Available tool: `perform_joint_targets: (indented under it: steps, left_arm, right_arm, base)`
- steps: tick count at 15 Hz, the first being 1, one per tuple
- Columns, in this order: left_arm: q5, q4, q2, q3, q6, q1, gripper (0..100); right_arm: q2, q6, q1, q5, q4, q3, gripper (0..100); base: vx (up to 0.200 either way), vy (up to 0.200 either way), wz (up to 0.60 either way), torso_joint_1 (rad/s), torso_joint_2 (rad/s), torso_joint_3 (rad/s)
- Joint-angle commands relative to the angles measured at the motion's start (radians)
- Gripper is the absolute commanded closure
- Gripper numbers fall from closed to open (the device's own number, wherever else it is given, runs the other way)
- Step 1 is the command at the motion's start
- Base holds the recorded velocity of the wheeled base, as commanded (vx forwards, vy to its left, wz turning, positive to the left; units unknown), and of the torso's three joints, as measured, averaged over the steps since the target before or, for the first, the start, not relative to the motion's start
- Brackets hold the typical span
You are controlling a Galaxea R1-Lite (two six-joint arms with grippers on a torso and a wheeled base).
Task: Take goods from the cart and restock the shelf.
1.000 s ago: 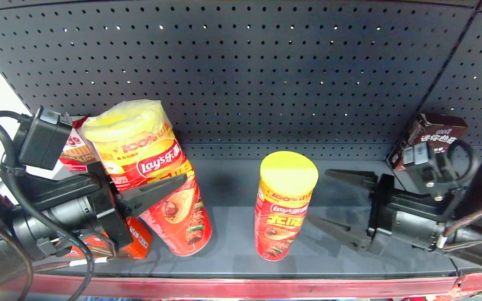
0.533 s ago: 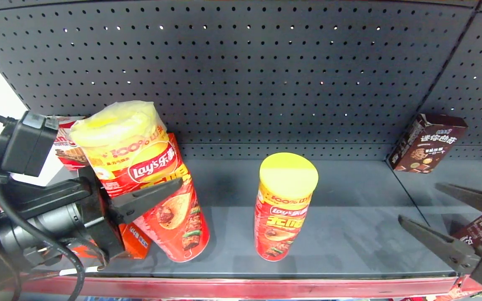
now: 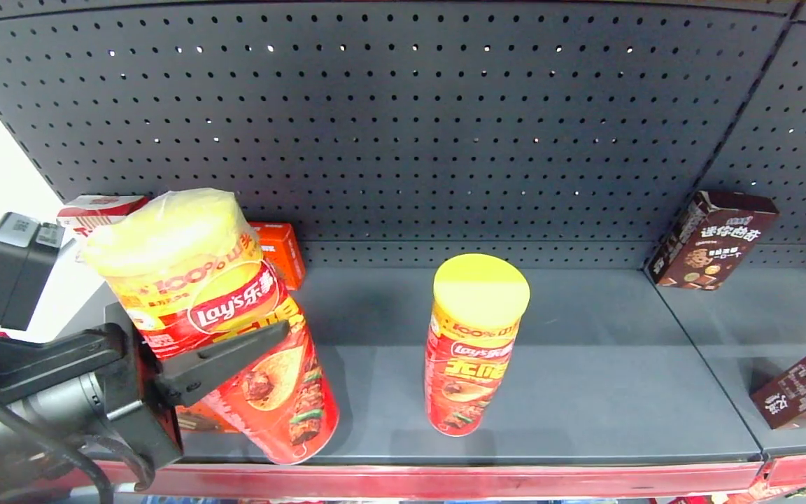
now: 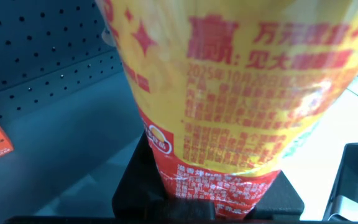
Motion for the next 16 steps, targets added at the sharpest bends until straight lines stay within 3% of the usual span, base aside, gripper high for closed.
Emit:
perform_joint_targets:
  steps: [1,2,4,8,9,11,14,16]
  left_arm:
    - [0.0,0.0,-0.018,0.01,0.0,0.0,100]
    - [0.0,0.0,-0.02,0.018,0.0,0.0,100]
    - [-0.002,-0.001,-0.02,0.03,0.0,-0.003,100]
    - [-0.002,-0.001,-0.032,0.036,0.0,-0.015,100]
    - [-0.002,-0.001,-0.034,0.035,0.0,-0.028,100]
    - [-0.002,-0.003,-0.032,0.035,0.0,-0.034,100]
    - [-0.002,-0.001,-0.032,0.035,0.0,-0.071,100]
    - [-0.002,-0.001,-0.035,0.038,0.0,-0.072,100]
  right_arm:
    - [-0.149,0.005,-0.072,-0.069,0.034,0.06,0]
    - [-0.138,0.005,-0.13,-0.124,0.031,0.06,0]
    - [-0.138,0.016,-0.253,-0.139,0.03,0.063,0]
    - [-0.135,0.032,-0.28,-0.207,-0.004,0.078,0]
    - [-0.127,0.032,-0.386,-0.196,-0.004,0.078,0]
    - [-0.137,0.04,-0.429,-0.159,-0.004,0.079,0]
    - [-0.135,0.052,-0.418,0.143,-0.039,0.098,0]
    - [-0.137,0.052,-0.332,0.174,-0.052,0.103,0]
  base:
    - [0.0,0.0,0.0,0.0,0.0,0.0]
    - [0.0,0.0,0.0,0.0,0.0,0.0]
    - [0.0,0.0,0.0,0.0,0.0,0.0]
    - [0.0,0.0,0.0,0.0,0.0,0.0]
    - [0.0,0.0,0.0,0.0,0.0,0.0]
    - [0.0,0.0,0.0,0.0,0.0,0.0]
    - [0.0,0.0,0.0,0.0,0.0,0.0]
    - [0.0,0.0,0.0,0.0,0.0,0.0]
